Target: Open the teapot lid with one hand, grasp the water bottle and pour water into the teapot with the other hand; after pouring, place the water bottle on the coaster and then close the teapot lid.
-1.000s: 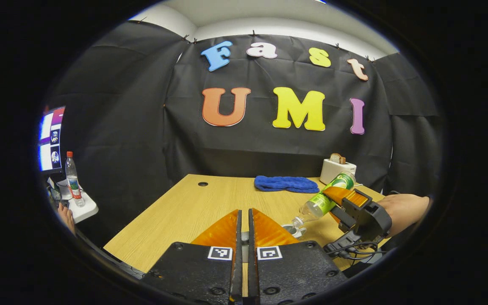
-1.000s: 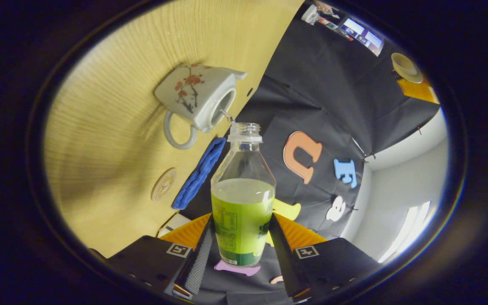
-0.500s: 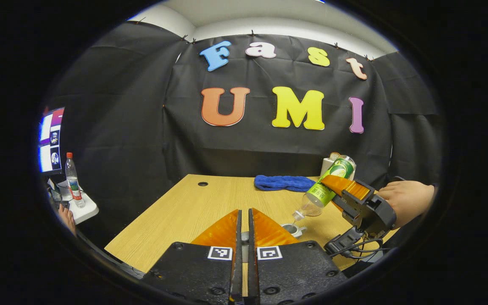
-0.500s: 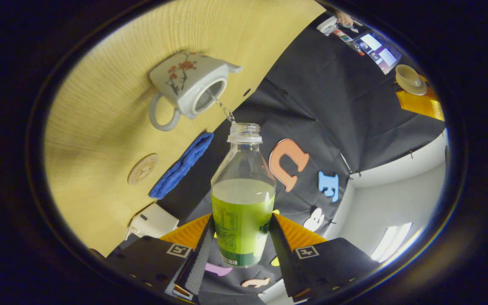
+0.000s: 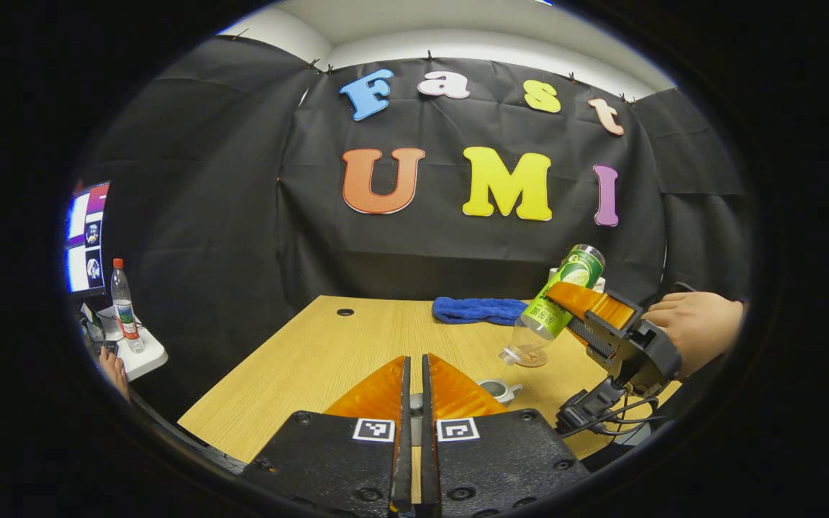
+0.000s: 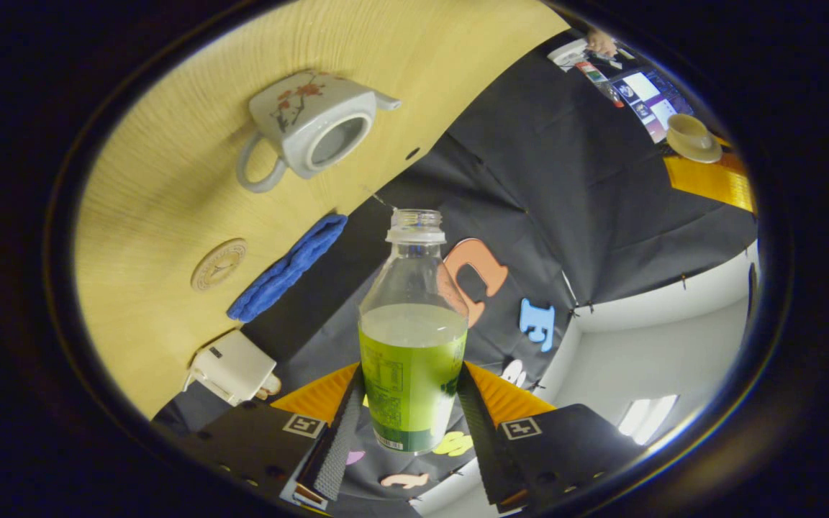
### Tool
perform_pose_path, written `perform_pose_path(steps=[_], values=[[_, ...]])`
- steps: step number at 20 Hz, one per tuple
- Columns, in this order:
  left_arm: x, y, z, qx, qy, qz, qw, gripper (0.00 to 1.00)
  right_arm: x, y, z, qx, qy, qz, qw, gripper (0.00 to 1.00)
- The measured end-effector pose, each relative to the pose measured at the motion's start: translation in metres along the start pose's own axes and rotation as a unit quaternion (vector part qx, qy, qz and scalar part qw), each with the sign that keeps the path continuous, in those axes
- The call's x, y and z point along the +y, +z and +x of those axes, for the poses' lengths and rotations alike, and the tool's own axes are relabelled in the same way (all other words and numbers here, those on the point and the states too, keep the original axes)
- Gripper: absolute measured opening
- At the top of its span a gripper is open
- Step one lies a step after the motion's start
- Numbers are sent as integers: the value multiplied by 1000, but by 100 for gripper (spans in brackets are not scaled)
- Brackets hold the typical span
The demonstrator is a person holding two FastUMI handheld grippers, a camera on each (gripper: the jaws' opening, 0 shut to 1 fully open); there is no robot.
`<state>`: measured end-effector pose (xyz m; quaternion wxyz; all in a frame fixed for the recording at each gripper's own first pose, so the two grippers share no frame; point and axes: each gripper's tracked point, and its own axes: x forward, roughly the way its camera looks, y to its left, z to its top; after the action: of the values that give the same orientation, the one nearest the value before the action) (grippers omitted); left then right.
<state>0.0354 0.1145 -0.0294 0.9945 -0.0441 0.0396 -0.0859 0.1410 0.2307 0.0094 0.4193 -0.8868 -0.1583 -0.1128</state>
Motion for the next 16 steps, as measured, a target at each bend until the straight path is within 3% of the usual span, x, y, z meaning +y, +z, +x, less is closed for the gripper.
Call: perform_pose_path(steps=[4, 10, 13, 14, 16], values=[[-1, 1, 0, -1, -2, 2, 1000, 7, -1, 6, 1, -10, -10, -1, 1000, 73], [0, -3, 3, 4, 3, 8, 1000, 7, 16, 17, -2, -17, 4, 24, 1000, 73], [1, -4, 4, 4, 4, 10, 1000, 7, 39, 18, 1, -13, 34, 94, 995, 73], [1, -4, 4, 5, 3, 9, 1000, 7, 48, 18, 5, -13, 43, 128, 991, 77], [2, -4, 4, 6, 5, 8, 1000, 7, 55, 23, 6, -20, 54, 200, 978, 73]])
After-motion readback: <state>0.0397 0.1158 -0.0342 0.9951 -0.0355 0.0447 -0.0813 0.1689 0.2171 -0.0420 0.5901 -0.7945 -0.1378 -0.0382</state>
